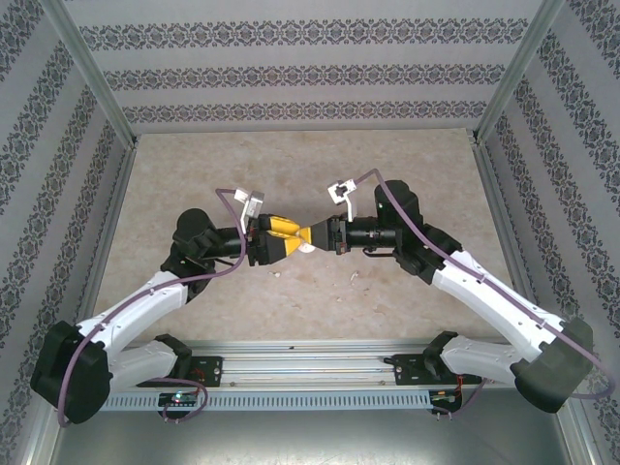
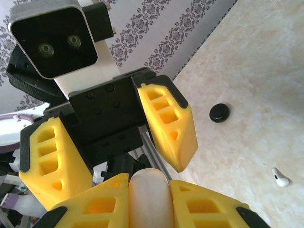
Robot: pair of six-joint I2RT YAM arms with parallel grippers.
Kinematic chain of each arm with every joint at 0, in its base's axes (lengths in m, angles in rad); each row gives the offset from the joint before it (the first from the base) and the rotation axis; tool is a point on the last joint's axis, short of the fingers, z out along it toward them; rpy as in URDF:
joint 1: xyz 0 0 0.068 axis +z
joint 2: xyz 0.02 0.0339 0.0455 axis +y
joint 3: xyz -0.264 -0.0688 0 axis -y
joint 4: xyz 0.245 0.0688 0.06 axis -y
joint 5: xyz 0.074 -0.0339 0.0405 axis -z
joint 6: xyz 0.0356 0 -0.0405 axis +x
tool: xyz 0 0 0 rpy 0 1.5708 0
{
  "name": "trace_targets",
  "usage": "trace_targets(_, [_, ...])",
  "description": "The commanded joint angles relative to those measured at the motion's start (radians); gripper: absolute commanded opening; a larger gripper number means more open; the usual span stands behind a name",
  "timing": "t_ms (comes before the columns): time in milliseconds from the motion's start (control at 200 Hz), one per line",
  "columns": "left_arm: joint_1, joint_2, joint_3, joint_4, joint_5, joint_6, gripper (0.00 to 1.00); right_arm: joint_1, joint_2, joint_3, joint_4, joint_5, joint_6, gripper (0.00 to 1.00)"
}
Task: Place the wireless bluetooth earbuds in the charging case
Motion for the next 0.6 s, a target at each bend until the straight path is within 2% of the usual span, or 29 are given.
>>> trace_targets(0, [0.012,-0.001,0.043,-0.04,0.054,0.07,0.59,-0.011,0.008,0.046,-0.086,-0.033,-0.072,0.05])
trace_targets(305, [0.012,0.089,0.035,0.102,0.107,-0.033,0.53,-0.016,0.022,0.062,-0.07,-0.046,-0.073,0.04])
trace_targets(594, [0.002,0.082,0.02,0.025,0.113,0.022,0.54,-0.023,0.02,0.052,-0.046,-0.046,-0.06,0.03])
